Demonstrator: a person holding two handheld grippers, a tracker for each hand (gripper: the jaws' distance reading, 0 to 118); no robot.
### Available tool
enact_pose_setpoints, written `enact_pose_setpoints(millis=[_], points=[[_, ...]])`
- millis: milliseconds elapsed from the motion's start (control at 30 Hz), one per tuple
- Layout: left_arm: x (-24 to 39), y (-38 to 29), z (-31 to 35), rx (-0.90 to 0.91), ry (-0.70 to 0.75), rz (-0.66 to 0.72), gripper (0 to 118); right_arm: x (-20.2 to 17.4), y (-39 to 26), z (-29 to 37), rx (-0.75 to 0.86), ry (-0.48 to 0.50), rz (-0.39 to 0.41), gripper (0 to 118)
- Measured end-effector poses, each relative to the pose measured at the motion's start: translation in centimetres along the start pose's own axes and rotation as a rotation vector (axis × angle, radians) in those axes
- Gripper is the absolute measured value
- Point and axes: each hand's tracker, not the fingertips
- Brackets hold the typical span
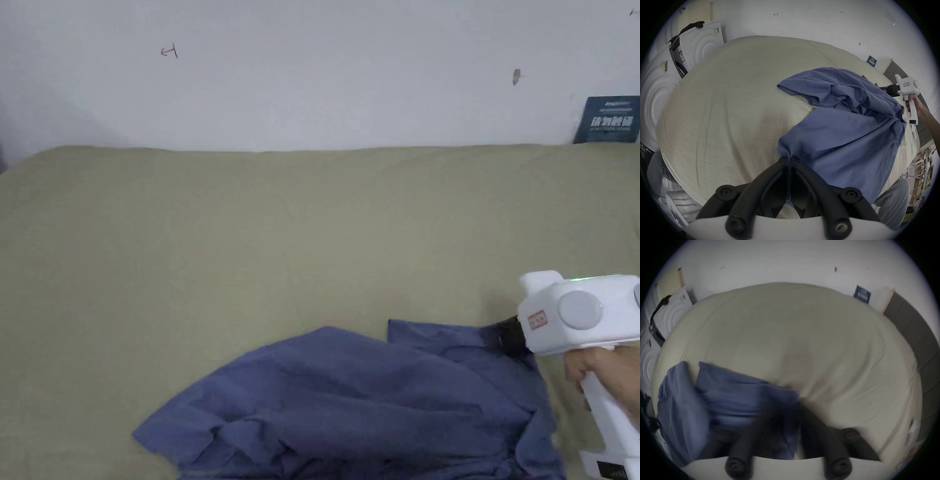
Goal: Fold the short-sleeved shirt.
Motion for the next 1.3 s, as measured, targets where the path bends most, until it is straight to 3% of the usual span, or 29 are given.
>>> enact_pose_setpoints(millis=[67,100,233,300,400,667,800,933,1300], points=[[-0.1,0.2,0.4,0.001,0.003,-0.011,1,-0.7,-0.2,3.4,0.037,-0.047,0.050,2],[0.1,0.3,1.0,0.015,0.019,-0.008,1,-0.4,-0.4,5.0,0.035,-0.004,0.035,2],[-0.6,2.3,5.0,0.104,0.040,-0.012,1,2.6,0.6,11.6,0.193,-0.005,-0.010,2],[-1.0,4.1,7.7,0.162,0.063,-0.018,1,3.0,0.3,19.1,0.277,0.012,-0.056,2],[-1.4,7.2,11.9,0.272,0.177,-0.071,1,5.5,0.0,26.8,0.361,-0.009,-0.084,2],[-0.2,14.9,23.4,0.470,0.232,0.003,1,11.2,-2.8,39.7,0.531,-0.052,-0.189,2],[1.9,17.8,26.7,0.518,0.240,-0.007,1,12.7,-3.3,43.2,0.581,-0.064,-0.242,2],[4.0,19.9,28.3,0.562,0.243,-0.018,1,12.2,-3.2,45.4,0.617,-0.104,-0.230,2],[6.4,26.2,26.5,0.570,0.289,-0.022,1,13.4,2.0,43.1,0.622,-0.153,-0.233,2]])
